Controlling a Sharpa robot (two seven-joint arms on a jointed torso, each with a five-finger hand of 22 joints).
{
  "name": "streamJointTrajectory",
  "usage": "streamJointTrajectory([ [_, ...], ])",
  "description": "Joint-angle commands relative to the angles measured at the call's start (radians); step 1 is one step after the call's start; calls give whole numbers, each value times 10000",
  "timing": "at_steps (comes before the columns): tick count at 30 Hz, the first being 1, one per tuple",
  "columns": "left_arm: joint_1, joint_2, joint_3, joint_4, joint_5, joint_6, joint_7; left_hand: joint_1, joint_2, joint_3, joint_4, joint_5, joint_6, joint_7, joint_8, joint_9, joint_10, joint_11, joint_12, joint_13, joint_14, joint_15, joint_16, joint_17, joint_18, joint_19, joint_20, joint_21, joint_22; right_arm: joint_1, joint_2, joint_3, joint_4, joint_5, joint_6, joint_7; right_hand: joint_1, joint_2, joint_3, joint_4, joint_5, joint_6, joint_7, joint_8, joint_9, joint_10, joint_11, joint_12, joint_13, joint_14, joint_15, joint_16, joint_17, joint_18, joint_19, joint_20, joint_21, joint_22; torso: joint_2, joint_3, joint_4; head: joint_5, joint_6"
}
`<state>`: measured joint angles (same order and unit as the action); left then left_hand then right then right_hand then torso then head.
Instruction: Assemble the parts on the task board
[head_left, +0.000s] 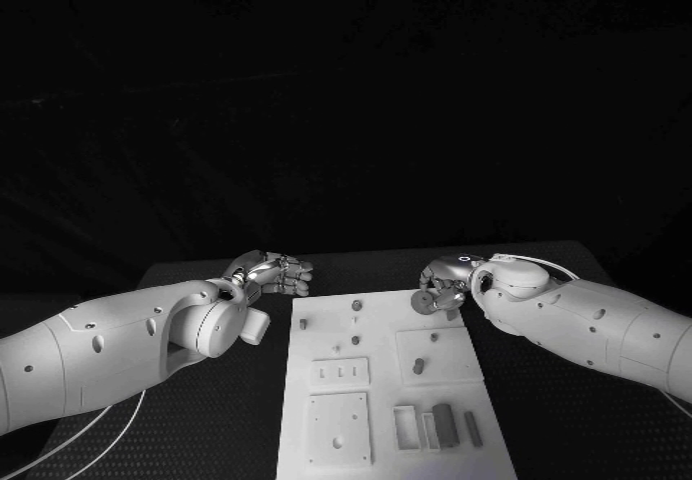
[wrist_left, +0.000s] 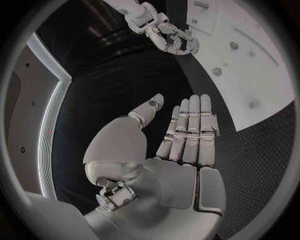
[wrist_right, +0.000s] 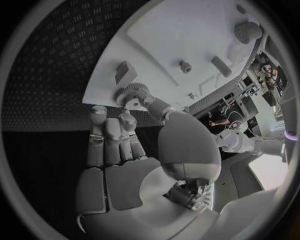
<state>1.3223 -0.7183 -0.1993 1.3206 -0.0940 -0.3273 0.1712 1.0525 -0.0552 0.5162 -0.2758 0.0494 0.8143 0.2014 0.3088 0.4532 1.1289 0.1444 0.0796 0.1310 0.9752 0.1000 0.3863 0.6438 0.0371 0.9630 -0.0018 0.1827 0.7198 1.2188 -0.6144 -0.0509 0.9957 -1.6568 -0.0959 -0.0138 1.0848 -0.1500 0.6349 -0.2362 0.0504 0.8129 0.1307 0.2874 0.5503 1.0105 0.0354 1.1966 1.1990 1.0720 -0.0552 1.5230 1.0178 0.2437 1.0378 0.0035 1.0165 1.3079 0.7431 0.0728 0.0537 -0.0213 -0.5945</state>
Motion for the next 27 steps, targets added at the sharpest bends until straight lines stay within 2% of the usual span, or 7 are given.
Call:
streamJointTrajectory([
  [1,5,17,9,21,36,154,89,-42,-56,-38,28,30,-62,-26,-50,-17,-20,23,-64,-16,-23,23,-62,15,55,-66,38,-43,15,-30,45,-10,-36,32,42,124,-7,114,-19,-79,0,490,258,41,10,-532,117,53,-34,-72,-7,72,-30,181,-54,-22,40,198,9,7,-6,1,-36],
  [9,6,7,9,30,36,158,80,-43,-58,-39,28,30,-64,-25,-49,-17,-19,23,-66,-16,-22,24,-68,21,56,-67,39,-45,17,-146,144,-30,-179,-80,40,128,-50,155,-37,-187,0,604,235,73,15,-552,97,109,-109,-90,-20,117,-92,181,-61,-15,56,192,-5,5,-8,6,-93],
  [16,7,-10,10,42,36,162,74,-44,-58,-39,29,30,-65,-25,-49,-18,-20,24,-69,-17,-22,24,-72,26,56,-67,40,-47,19,-253,241,-55,-299,-494,-33,139,-34,271,-1,-318,0,872,148,170,42,-518,17,207,-219,-71,-86,200,-181,181,-22,-32,101,187,-4,13,-12,24,-132],
  [22,7,-19,10,55,36,166,68,-45,-59,-39,30,30,-67,-24,-49,-19,-19,25,-71,-18,-21,24,-77,31,56,-68,40,-48,21,-328,320,-171,-404,-826,-151,133,-19,291,6,-403,0,943,121,181,39,-509,-10,243,-273,-68,-115,232,-225,181,-13,-41,117,185,1,10,-14,21,-158],
  [27,8,-33,10,73,36,162,64,-44,-59,-38,30,30,-67,-24,-49,-19,-19,25,-73,-18,-20,24,-80,34,56,-68,40,-49,22,-388,345,-213,-438,-1030,-193,132,-21,340,25,-429,1,1091,73,230,51,-473,-53,287,-335,-14,-147,270,-236,181,13,-52,135,180,-2,10,-14,30,-199],
])
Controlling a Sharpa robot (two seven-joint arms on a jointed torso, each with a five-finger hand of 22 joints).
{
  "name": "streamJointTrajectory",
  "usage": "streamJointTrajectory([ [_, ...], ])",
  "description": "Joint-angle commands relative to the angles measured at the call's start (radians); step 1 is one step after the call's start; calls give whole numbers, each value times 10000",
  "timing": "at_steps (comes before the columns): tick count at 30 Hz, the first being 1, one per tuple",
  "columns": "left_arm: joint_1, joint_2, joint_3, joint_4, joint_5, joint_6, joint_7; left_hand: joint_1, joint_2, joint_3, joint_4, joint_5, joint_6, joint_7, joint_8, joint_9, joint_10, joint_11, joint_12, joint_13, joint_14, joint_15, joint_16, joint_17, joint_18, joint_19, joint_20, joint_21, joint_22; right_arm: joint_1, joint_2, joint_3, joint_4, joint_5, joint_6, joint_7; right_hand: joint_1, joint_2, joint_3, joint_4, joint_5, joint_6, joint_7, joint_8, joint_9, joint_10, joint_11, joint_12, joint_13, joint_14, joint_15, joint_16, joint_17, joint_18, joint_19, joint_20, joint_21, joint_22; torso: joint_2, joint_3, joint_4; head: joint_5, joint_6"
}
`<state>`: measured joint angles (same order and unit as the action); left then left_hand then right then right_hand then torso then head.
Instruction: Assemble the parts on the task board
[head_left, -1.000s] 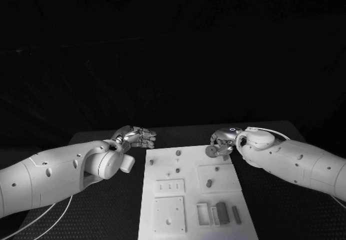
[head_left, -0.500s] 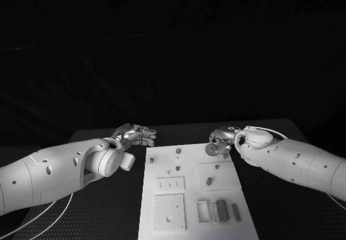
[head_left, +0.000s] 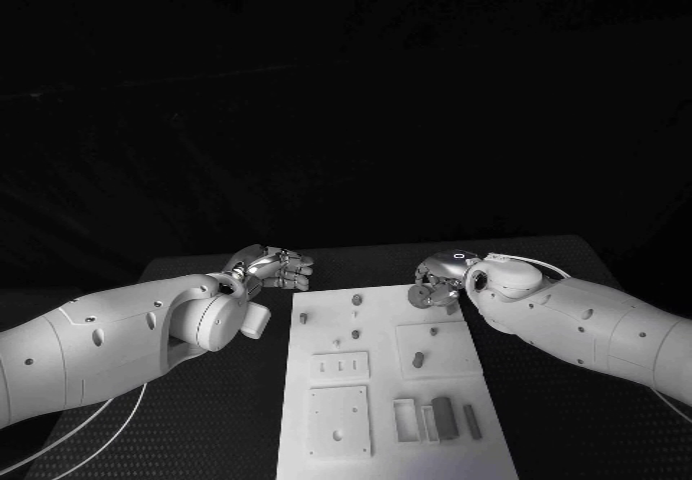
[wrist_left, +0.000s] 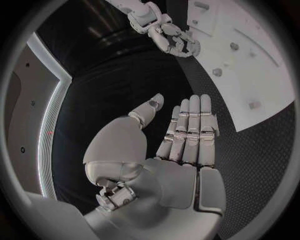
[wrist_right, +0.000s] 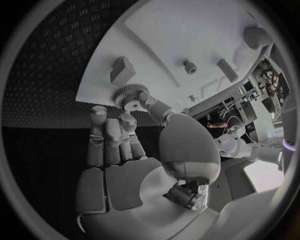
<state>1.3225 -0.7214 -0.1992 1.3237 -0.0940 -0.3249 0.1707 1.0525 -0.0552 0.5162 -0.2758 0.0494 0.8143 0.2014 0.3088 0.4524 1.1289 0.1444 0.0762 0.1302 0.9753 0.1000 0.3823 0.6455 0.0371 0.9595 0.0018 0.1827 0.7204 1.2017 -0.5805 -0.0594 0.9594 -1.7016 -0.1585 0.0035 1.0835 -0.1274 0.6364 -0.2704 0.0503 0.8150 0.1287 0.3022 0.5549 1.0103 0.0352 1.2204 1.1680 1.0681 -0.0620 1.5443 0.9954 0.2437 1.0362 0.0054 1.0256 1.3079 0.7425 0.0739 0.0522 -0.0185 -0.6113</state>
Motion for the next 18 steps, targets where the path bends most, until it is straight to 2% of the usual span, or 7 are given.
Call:
streamJointTrajectory([
  [1,6,-4,8,42,36,138,69,-44,-59,-38,30,30,-68,-24,-49,-11,-19,25,-39,-10,-20,24,-41,17,56,-32,4,-50,16,-221,14,-133,-89,-584,434,-42,-5,126,16,-94,1,1097,85,91,7,-466,-59,55,-36,26,-86,61,-22,181,33,-74,47,179,8,0,4,-1,-36],
  [4,6,-4,8,38,36,136,64,-44,-59,-38,30,30,-68,-24,-48,-11,-19,25,-40,-10,-20,24,-42,19,56,-32,5,-50,17,-239,16,-139,-124,-584,529,12,-5,242,39,-107,1,1242,37,140,18,-443,-103,79,-95,51,-122,82,-52,181,43,-82,55,175,5,-3,5,-9,-48],
  [8,6,-4,9,38,34,128,66,-45,-58,-38,32,30,-67,-24,-48,-11,-18,25,-41,-10,-19,24,-45,22,56,-31,5,-51,19,-239,-14,-139,-103,-547,544,43,-103,602,56,-77,1,1411,-23,180,21,-408,-159,99,-188,46,-168,104,-129,181,29,-78,55,174,-14,-11,-6,-1,-73],
  [14,7,-12,9,44,34,113,66,-46,-57,-37,34,30,-67,-24,-47,-11,-17,25,-42,-11,-18,25,-49,26,56,-31,5,-52,20,-239,-17,-139,-20,-523,369,53,-148,694,50,-107,1,1500,-58,196,21,-400,-192,109,-243,33,-197,117,-181,181,16,-79,59,177,-13,-7,0,-14,-57],
  [18,7,-17,9,51,33,111,69,-47,-58,-38,35,30,-67,-24,-46,-11,-17,25,-43,-11,-18,25,-52,29,57,-31,5,-53,22,-237,-62,-137,183,-486,-82,-108,-155,724,46,-128,1,1552,-78,207,23,-378,-212,123,-274,103,-214,134,-132,181,27,-85,72,179,-14,-5,-4,-16,-46],
])
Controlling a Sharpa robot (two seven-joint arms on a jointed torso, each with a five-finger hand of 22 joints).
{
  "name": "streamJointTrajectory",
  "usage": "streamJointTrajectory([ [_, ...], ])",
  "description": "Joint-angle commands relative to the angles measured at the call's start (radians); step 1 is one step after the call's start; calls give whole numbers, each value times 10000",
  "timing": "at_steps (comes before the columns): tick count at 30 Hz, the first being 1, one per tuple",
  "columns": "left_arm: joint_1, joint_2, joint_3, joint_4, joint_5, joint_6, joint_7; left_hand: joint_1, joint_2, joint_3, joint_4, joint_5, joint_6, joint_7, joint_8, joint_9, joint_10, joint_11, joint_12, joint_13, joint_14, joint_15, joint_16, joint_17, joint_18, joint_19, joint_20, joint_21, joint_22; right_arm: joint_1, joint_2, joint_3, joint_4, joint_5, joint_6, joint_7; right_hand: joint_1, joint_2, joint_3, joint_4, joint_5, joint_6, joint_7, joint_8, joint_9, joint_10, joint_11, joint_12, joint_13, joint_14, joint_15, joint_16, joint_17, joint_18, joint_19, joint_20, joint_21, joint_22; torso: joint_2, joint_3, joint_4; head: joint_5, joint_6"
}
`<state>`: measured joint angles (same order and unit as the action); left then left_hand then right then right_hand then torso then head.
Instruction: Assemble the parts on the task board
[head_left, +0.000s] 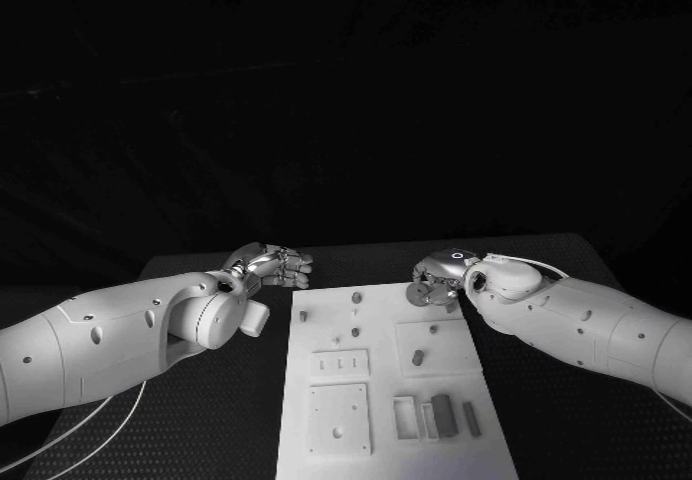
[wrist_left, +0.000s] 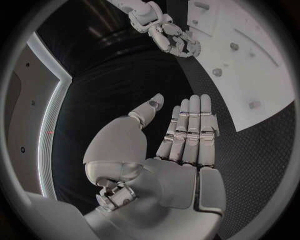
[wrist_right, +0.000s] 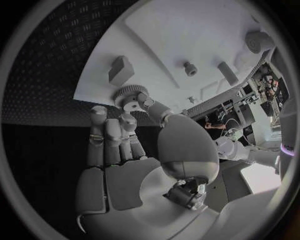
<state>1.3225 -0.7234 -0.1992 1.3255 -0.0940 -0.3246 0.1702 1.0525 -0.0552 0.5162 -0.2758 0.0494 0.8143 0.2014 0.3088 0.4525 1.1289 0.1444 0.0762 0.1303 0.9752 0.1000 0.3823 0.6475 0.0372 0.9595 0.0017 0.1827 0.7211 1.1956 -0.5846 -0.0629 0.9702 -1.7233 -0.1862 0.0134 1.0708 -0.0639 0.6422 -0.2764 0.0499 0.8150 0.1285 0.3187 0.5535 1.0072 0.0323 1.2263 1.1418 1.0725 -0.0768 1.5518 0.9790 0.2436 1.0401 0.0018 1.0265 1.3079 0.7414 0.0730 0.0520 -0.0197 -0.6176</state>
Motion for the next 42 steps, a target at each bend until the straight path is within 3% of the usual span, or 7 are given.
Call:
streamJointTrajectory([
  [1,7,1,9,35,33,107,73,-47,-58,-37,35,30,-67,-24,-46,-12,-16,25,-43,-12,-17,25,-52,10,56,-31,6,-53,14,-176,-32,-101,138,-302,84,-367,-34,83,-19,-72,4,1563,-81,44,37,-335,-188,70,-21,79,-73,66,42,182,-4,-52,69,179,-2,2,-1,-6,19],
  [4,8,-4,9,44,32,98,77,-47,-58,-37,35,30,-67,-24,-46,-12,-16,24,-44,-13,-17,25,-54,13,57,-31,6,-54,16,-171,-89,-92,384,-507,-392,-738,-88,22,-46,-54,5,1571,-88,27,27,-296,-199,87,-60,155,-89,89,70,182,27,-61,89,177,0,-4,-3,-2,26],
  [13,9,-33,9,69,31,70,74,-47,-58,-36,36,30,-66,-25,-44,-12,-13,24,-45,-13,-15,25,-59,19,57,-31,6,-55,18,-35,-206,11,1276,-945,-1058,-1189,-107,-7,-27,-32,4,1705,-137,57,35,-220,-245,106,-145,285,-124,120,87,182,87,-92,112,167,-1,-9,-3,13,51],
  [16,9,-36,10,75,31,70,72,-46,-59,-36,36,30,-66,-25,-44,-12,-13,24,-46,-13,-14,25,-61,21,58,-31,6,-56,19,0,-248,36,1709,-1216,-1315,-1303,-144,-157,-38,-12,5,1771,-163,66,36,-170,-271,116,-197,379,-148,138,112,182,131,-112,126,160,2,-8,-3,28,56],
  [25,12,-82,11,119,31,48,67,-45,-60,-35,36,30,-66,-25,-42,-13,-11,24,-47,-13,-12,26,-66,28,58,-31,6,-57,22,3,-52,28,2527,-2155,-1466,-1423,-80,-321,15,-8,5,1831,-188,55,27,-107,-299,123,-276,446,-181,147,72,182,184,-150,127,144,6,3,-17,89,80],
  [35,12,-71,12,135,31,58,71,-46,-62,-34,37,31,-66,-25,-41,-13,-10,24,-49,-14,-10,27,-73,36,59,-30,7,-59,25,-59,596,-126,2566,-2708,-1643,-1649,-78,-385,31,11,5,1836,-190,36,17,-86,-302,116,-318,443,-188,141,11,182,201,-161,117,134,2,13,12,53,89],
  [42,12,-41,12,110,31,72,71,-43,-64,-34,35,30,-67,-25,-41,-14,-9,23,-50,-15,-8,26,-78,41,60,-30,7,-61,28,-213,1013,-351,2268,-2883,-1763,-1648,-54,-436,46,1,5,1840,-191,21,10,-77,-305,106,-351,394,-193,129,-95,182,211,-171,108,128,6,17,22,66,63],
])
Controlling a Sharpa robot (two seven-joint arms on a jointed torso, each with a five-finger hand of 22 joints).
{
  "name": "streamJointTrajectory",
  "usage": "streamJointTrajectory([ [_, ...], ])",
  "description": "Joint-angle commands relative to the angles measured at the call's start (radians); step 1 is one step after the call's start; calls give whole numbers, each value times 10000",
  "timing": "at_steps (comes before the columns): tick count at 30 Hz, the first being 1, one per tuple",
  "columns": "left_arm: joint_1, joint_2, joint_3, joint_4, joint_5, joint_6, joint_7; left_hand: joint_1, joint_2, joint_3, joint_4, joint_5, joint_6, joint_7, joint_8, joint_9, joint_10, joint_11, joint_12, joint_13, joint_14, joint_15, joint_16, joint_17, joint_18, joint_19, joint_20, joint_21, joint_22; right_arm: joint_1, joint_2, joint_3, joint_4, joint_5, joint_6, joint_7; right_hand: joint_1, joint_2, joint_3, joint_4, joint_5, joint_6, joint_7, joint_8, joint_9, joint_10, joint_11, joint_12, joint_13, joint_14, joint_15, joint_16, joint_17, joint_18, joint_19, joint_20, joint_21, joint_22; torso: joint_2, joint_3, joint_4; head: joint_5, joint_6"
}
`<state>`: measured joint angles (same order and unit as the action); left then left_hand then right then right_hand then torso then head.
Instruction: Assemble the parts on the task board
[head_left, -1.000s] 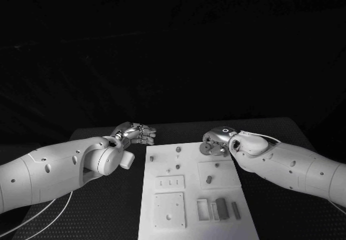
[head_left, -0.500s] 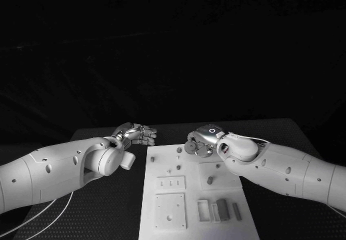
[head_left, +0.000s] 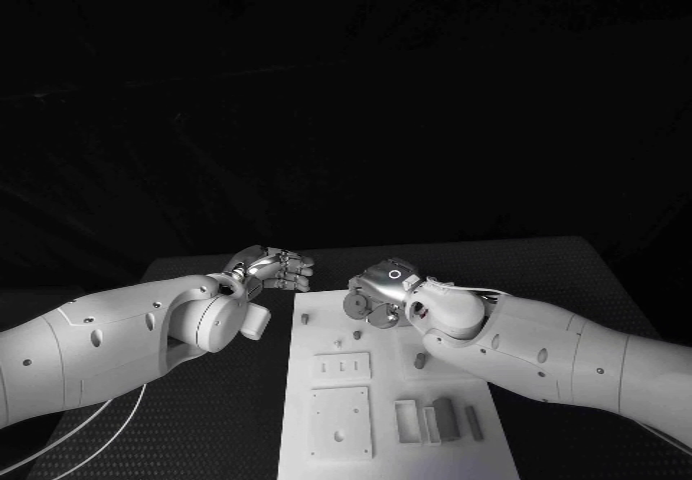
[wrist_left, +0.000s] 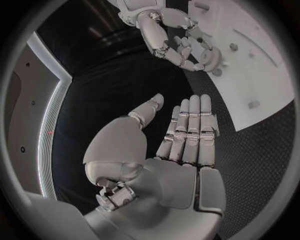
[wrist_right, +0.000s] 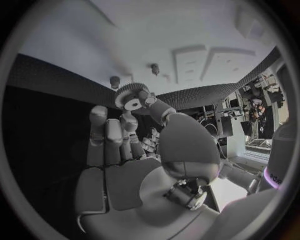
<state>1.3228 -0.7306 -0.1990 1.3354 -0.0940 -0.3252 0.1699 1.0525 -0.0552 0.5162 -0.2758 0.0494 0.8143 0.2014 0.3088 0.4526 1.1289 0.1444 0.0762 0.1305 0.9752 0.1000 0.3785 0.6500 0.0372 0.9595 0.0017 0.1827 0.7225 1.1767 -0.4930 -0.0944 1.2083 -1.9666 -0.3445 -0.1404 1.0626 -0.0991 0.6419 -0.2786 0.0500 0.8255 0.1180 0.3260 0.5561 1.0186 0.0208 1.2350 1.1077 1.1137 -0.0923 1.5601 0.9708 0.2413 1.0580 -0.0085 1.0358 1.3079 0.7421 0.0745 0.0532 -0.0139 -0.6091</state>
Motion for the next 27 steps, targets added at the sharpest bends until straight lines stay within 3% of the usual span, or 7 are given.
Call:
streamJointTrajectory([
  [1,8,34,10,8,31,80,73,-43,-63,-33,35,31,-67,-25,-41,-15,-9,24,-51,-16,-8,26,-41,17,60,-30,7,-61,14,-39,145,-67,-162,-457,-182,-110,30,-87,50,23,4,1735,-86,-53,-16,-191,-190,19,-12,-6,-37,46,0,205,33,-69,14,127,2,-3,22,13,-28],
  [27,8,77,11,-33,31,117,63,-53,-61,-35,43,30,-77,-21,-42,-19,-7,26,-56,-19,-4,27,-60,38,60,-29,9,-67,23,-160,584,-236,-775,-500,-98,37,37,-75,66,41,4,1756,-90,-66,-23,-170,-195,15,-57,33,-43,43,-18,205,58,-79,8,121,5,2,-19,89,-88],
])
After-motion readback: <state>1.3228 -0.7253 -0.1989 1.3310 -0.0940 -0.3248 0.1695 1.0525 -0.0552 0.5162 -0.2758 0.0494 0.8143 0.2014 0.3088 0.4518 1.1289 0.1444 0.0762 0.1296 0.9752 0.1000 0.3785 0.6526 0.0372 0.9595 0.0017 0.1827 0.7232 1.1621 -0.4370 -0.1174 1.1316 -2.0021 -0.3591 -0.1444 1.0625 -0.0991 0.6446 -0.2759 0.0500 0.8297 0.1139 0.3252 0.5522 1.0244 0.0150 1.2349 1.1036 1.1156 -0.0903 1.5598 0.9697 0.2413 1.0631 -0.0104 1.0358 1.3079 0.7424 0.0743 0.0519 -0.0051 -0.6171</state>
